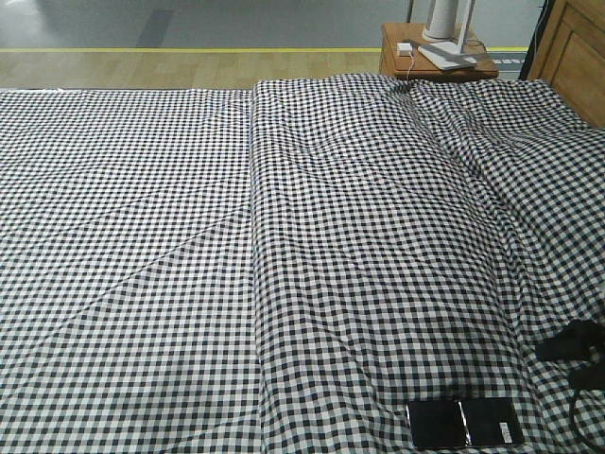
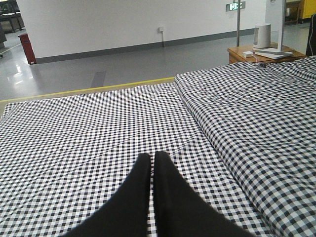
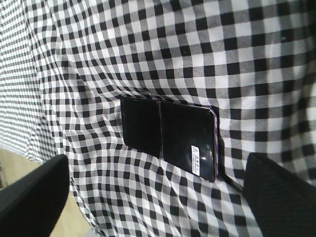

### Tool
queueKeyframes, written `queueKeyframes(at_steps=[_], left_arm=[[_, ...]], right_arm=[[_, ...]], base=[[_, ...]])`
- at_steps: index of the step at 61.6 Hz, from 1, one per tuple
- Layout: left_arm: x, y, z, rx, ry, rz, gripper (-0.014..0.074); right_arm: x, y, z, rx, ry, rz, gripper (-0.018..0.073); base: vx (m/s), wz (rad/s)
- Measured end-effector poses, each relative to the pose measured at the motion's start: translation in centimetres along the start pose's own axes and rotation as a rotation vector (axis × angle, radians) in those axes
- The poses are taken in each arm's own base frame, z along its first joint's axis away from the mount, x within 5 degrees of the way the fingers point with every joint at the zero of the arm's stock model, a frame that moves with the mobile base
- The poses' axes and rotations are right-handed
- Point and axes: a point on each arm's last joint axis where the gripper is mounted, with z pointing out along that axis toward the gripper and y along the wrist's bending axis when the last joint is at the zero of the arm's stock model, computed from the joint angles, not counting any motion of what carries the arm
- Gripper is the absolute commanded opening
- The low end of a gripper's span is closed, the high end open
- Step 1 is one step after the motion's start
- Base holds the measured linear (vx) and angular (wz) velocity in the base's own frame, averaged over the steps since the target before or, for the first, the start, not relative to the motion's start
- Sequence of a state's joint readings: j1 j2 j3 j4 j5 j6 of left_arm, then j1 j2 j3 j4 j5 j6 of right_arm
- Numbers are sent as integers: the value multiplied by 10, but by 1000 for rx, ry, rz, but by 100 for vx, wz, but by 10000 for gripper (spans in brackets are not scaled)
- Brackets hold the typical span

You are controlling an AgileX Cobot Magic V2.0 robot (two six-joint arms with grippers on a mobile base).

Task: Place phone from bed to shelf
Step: 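Move the right gripper down to the black phone on the bed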

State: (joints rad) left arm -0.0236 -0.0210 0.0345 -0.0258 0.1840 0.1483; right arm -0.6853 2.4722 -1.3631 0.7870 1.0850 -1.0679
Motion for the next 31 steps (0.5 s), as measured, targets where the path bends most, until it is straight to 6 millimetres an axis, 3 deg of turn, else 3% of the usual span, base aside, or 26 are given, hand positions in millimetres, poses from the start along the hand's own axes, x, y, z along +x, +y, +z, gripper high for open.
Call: queueKeyframes(at_steps=[14, 31], left_arm=[[0, 0, 0, 0, 0, 0, 1], [0, 0, 0, 0, 0, 0, 1]], right_arm=[[10, -19, 32, -69, 13, 13, 642], [15, -30, 52, -123, -9, 35, 633]], base=[[0, 0], [0, 0]])
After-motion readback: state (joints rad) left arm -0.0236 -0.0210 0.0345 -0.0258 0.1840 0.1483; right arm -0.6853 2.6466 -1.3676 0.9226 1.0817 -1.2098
